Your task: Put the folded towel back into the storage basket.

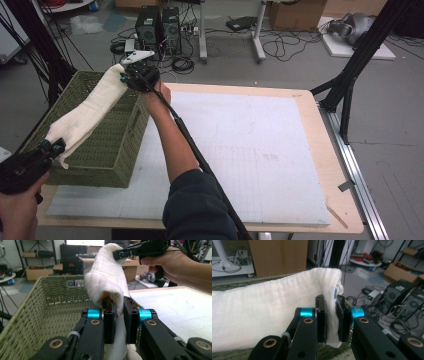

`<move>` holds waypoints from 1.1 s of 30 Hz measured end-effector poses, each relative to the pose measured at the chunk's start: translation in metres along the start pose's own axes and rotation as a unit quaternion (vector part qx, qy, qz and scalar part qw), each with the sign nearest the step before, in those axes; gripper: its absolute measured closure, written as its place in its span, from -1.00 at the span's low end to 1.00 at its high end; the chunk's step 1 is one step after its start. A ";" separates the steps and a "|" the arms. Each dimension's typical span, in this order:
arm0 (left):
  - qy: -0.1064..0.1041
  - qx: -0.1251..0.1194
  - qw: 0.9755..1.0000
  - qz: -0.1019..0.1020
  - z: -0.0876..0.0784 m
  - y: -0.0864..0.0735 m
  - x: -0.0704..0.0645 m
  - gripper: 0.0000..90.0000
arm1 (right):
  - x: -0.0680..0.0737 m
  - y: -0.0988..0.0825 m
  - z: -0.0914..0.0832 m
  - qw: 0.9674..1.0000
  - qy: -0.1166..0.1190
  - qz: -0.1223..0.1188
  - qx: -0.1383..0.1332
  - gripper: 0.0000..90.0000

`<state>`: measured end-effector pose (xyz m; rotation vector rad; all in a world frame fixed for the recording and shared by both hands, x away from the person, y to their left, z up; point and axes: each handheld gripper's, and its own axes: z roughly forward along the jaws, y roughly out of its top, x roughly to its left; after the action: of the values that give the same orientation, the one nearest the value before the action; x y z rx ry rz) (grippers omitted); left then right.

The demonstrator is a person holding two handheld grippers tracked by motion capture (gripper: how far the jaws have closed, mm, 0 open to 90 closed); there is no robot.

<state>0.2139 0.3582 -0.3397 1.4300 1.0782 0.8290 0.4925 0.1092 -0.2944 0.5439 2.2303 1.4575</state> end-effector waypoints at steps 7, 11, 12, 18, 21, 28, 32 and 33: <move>0.028 0.030 0.999 -0.028 0.002 -0.005 0.007 0.47 | 0.013 -0.004 0.034 1.000 0.005 0.017 0.013 0.67; 0.052 0.022 0.997 -0.047 0.000 -0.002 0.009 -0.15 | 0.020 -0.011 0.048 0.999 -0.009 0.041 0.032 0.15; 0.055 0.021 0.997 -0.042 -0.001 -0.002 0.008 -0.16 | 0.021 -0.012 0.048 0.998 -0.006 0.041 0.038 0.11; 0.040 0.020 0.998 -0.043 0.003 -0.001 0.003 -0.35 | 0.021 -0.017 0.033 0.998 0.023 0.039 0.033 0.00; 0.018 0.014 0.998 -0.051 0.006 0.000 -0.001 -0.47 | 0.021 -0.023 0.022 0.998 0.041 0.043 0.026 -0.06; -0.025 0.016 0.998 -0.047 0.017 0.001 -0.009 -0.62 | 0.014 -0.042 -0.002 0.997 0.051 0.052 0.027 -0.40; -0.053 0.022 0.998 -0.033 0.023 0.001 -0.016 -0.58 | 0.007 -0.051 -0.020 0.998 0.051 0.044 0.022 -0.42; -0.058 0.021 0.998 -0.032 0.025 0.002 -0.018 -0.56 | 0.004 -0.053 -0.024 0.997 0.052 0.049 0.017 -0.44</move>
<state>0.2310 0.3331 -0.3402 1.4533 1.0521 0.6723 0.4708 0.0734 -0.3346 0.6097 2.3418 1.5318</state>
